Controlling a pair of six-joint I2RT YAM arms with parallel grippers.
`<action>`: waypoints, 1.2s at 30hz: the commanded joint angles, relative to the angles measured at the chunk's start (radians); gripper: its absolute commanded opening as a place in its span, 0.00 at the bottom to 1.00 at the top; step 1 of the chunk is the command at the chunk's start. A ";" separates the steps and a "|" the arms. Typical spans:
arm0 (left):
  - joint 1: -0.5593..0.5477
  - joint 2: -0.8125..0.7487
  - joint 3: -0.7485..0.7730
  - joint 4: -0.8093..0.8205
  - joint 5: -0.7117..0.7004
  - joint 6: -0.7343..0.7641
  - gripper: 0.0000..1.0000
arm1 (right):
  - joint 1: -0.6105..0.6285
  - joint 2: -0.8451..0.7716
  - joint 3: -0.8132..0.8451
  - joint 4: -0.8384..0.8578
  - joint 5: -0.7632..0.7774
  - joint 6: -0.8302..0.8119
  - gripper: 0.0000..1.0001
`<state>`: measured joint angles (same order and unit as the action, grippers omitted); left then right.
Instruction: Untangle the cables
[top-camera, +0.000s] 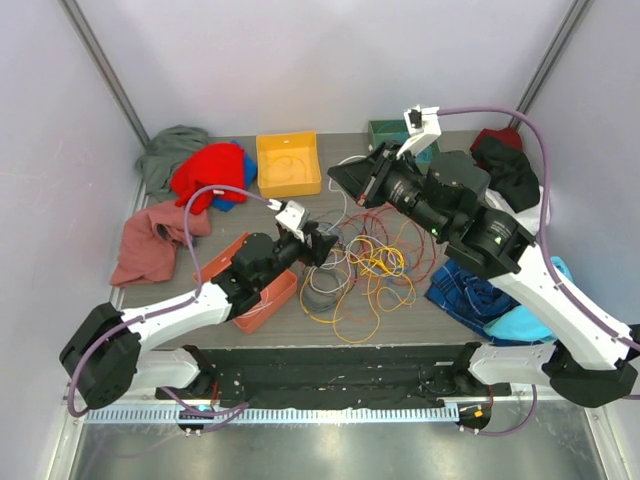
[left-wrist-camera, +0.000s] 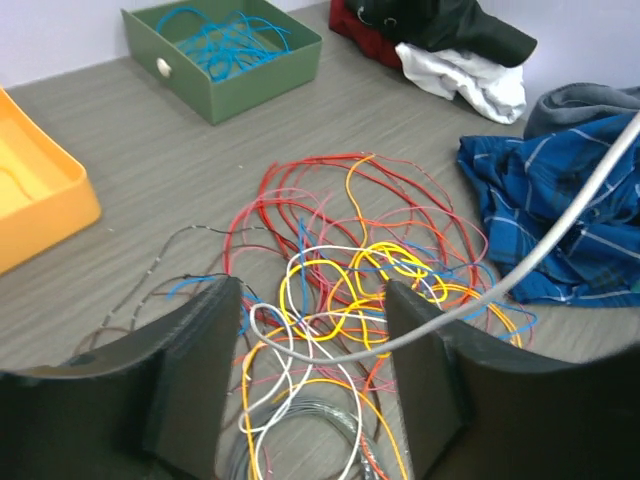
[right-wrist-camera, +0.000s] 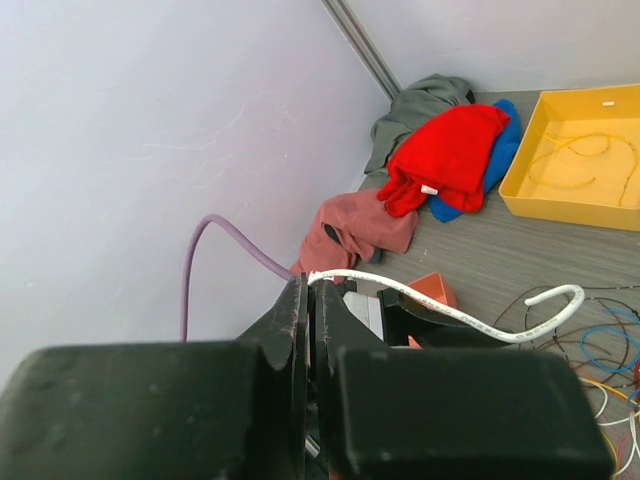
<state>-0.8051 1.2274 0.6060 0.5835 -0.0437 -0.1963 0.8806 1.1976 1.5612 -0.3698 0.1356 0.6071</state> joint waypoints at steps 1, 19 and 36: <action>-0.002 -0.029 0.028 0.061 -0.039 0.023 0.50 | 0.001 -0.053 0.005 0.022 0.018 -0.010 0.01; -0.002 -0.215 0.830 -1.175 -0.355 -0.152 0.00 | 0.001 -0.148 -0.222 0.005 0.125 -0.066 0.56; 0.000 -0.095 1.005 -1.620 -0.555 -0.304 0.00 | 0.001 -0.231 -0.498 0.104 0.122 -0.036 0.53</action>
<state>-0.8047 1.1419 1.7218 -0.9466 -0.5514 -0.4389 0.8806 1.0130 1.0874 -0.3416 0.2371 0.5632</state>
